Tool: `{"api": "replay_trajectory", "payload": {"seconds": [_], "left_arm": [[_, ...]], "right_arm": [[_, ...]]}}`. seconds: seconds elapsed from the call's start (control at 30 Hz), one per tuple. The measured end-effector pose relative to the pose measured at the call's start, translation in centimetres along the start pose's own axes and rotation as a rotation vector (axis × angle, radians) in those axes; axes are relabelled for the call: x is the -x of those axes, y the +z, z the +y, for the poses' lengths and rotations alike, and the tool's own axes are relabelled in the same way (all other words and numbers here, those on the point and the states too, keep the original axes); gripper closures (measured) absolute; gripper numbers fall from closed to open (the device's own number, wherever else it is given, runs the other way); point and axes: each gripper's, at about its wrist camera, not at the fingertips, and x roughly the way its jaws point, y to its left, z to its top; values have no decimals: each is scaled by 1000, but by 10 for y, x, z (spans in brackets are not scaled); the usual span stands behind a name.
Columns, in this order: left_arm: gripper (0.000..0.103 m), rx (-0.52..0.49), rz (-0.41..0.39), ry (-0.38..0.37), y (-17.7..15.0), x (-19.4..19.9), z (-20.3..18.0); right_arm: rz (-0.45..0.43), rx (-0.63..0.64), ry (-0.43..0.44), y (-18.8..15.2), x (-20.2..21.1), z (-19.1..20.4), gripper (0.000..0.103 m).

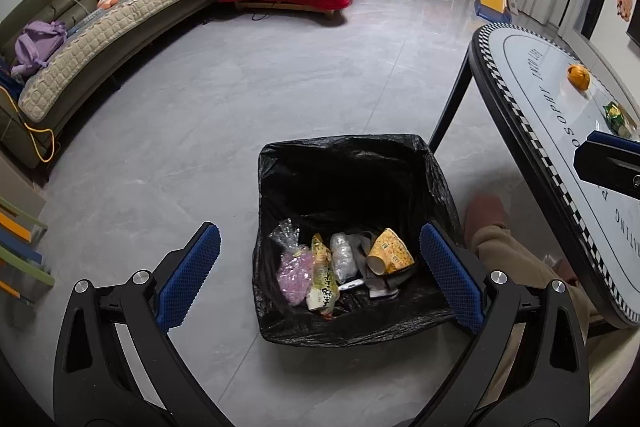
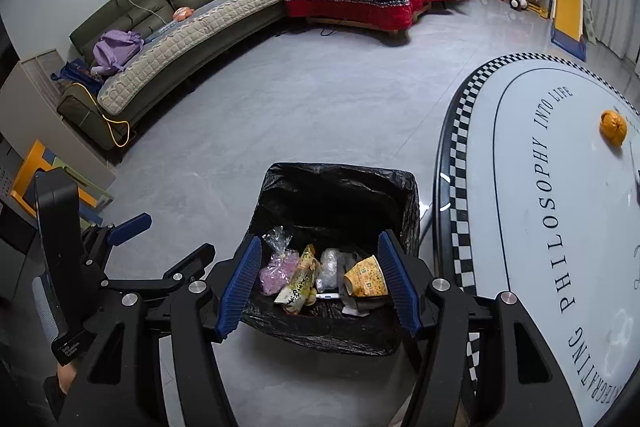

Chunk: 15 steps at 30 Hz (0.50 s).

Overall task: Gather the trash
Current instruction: 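Move both tools back to the table toward the green snack bag and clear jar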

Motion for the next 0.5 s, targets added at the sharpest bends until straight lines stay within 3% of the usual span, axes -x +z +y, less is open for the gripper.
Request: {"api": "replay_trajectory", "payload": {"seconds": [0.27,0.5], "left_arm": [[6,-31,-27,-66,14,12,-32],[6,-103,-44,-128,34,23,-85]], "right_arm": [[-37,-38,1,-3,28,-29,37],[-76,-85,-33,-5,56,-71,37]]}}
